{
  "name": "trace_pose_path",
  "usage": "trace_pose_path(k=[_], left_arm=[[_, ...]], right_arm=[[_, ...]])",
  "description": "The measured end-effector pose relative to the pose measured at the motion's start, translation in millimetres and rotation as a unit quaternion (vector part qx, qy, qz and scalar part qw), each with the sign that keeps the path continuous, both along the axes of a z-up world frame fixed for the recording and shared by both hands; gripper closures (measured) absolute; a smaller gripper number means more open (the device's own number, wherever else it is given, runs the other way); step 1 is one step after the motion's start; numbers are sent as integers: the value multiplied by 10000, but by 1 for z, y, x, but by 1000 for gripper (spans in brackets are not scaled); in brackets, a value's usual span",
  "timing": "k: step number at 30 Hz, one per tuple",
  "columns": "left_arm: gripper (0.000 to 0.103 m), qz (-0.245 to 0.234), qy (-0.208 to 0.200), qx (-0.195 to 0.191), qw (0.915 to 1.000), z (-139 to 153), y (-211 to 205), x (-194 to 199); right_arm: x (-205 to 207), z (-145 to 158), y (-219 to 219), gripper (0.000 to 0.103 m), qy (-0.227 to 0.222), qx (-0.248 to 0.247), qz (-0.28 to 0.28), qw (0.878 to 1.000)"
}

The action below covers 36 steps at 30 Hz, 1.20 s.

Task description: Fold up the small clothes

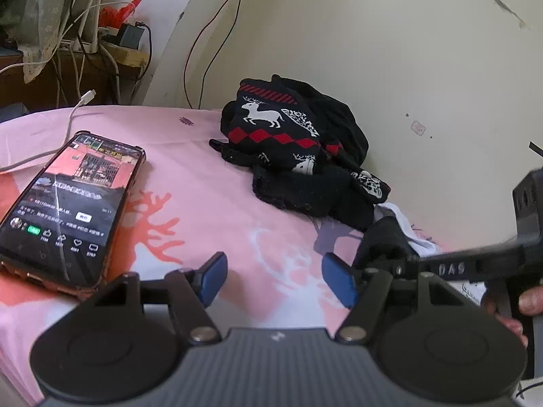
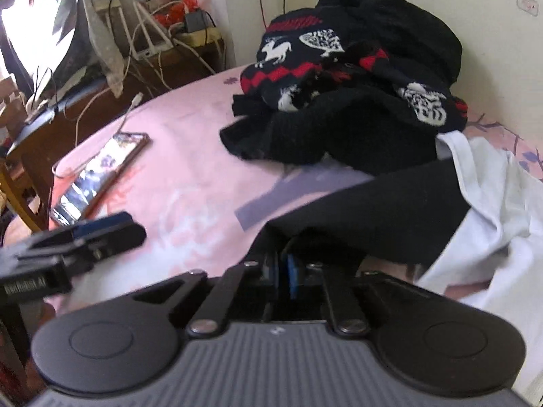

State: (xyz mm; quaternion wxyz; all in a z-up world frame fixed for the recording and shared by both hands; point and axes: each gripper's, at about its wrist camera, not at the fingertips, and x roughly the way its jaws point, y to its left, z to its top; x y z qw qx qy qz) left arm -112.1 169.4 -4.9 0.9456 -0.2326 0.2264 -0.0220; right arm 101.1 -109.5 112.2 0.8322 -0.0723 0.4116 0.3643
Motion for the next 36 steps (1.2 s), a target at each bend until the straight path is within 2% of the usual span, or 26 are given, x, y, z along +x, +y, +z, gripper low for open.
trace_pose_path(k=[1, 3, 4, 6, 8, 10, 12, 14, 15, 16, 17, 18, 21, 22, 23, 25, 26, 29, 32, 36], left_arm=[[40, -1, 0, 8, 10000, 0, 0, 0], [40, 0, 2, 17, 10000, 0, -1, 0], [39, 3, 9, 32, 10000, 0, -1, 0], [39, 3, 30, 85, 10000, 1, -3, 0], [39, -4, 49, 134, 9999, 2, -4, 1], [39, -7, 62, 170, 9998, 2, -4, 1], [37, -17, 73, 201, 9998, 2, -5, 1], [37, -39, 86, 238, 9997, 2, -5, 2], [35, -46, 94, 262, 9996, 3, -6, 2], [35, -61, 104, 287, 9995, 3, -6, 3], [34, -72, 117, 311, 9994, 3, -7, 4], [34, -71, 142, 358, 9992, 4, -8, 5], [32, -14, 270, 601, 9978, 7, -15, 7], [30, 13, 311, 670, 9973, 9, -18, 7], [29, 11, 331, 688, 9971, 11, -20, 8], [29, -177, 277, 572, 9978, 18, -27, 10], [28, -278, 218, 559, 9978, 23, -33, 11], [25, -626, -9, 722, 9954, 41, -60, 21], [23, -1085, -218, 885, 9899, 60, -93, 40], [15, -1708, -484, 882, 9802, 70, -133, 66]], right_arm=[[1, 7, -3, 103, 25, 215, 6, 9998], [9, 26, -17, 103, 118, 962, -114, 9952], [15, 36, -29, 103, 144, 1382, -268, 9899], [31, 55, -61, 103, 222, 2248, -706, 9716], [44, 72, -104, 103, 220, 3009, -1213, 9456], [49, 80, -148, 103, 180, 3557, -1650, 9197], [49, 76, -200, 103, 224, 4012, -2194, 8890], [42, 59, -250, 102, 405, 4257, -2784, 8601], [37, 48, -269, 96, 512, 4293, -3064, 8481], [30, 34, -287, 84, 660, 4325, -3306, 8362], [22, 17, -305, 55, 947, 4269, -3638, 8224], [14, -1, -319, 31, 1227, 4199, -3901, 8102], [-18, -43, -346, 31, 1718, 4488, -4169, 7715], [-29, -51, -351, 39, 1695, 4631, -4170, 7635], [-38, -55, -357, 45, 1612, 4757, -4124, 7600], [-52, -56, -363, 43, 1447, 4919, -4045, 7573], [-58, -54, -364, 41, 1335, 4907, -4009, 7620], [-62, -51, -360, 47, 1042, 4619, -3839, 7927], [-61, -53, -350, 49, 749, 4422, -3701, 8136], [-66, -57, -351, 44, 509, 4312, -3620, 8249]])
